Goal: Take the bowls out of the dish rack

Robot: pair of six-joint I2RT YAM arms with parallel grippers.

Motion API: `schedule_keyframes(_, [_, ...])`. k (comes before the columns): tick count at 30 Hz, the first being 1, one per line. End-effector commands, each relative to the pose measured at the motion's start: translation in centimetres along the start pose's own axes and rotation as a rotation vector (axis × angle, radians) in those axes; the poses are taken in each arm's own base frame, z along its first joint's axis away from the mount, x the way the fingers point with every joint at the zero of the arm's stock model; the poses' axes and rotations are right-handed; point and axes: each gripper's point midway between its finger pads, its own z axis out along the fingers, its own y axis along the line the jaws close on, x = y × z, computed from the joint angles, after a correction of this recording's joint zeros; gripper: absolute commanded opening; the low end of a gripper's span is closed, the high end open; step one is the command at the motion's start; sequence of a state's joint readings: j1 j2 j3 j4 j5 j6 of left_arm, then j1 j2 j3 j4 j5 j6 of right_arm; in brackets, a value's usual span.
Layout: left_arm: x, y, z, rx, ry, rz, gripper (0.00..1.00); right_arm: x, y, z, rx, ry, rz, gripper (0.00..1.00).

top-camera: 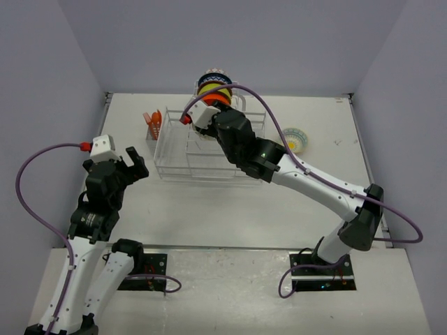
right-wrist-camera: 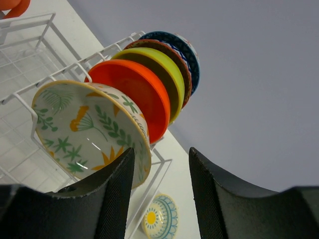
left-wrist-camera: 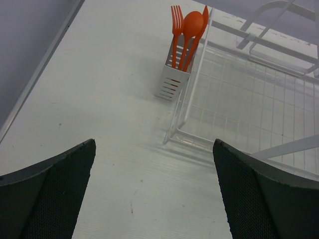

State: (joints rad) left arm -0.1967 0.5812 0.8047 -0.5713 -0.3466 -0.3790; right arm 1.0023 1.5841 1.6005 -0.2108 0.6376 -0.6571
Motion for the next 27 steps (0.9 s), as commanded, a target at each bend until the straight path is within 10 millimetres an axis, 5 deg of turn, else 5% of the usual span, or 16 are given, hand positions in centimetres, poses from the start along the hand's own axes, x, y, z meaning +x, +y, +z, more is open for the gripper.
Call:
schedule_keyframes(1, [-0.9, -0.2, -0.3, 0.013, -0.029, -0.016, 1.0, -1.7, -1.0, 0.4, 0.046, -0.048, -0.006, 0.49])
schedule_keyframes(27, [-1.1, -0.4, -0.6, 0.027, -0.036, -0.014, 1.0, 0.7, 2.3, 2.8, 0.013, -0.016, -0.053, 0.25])
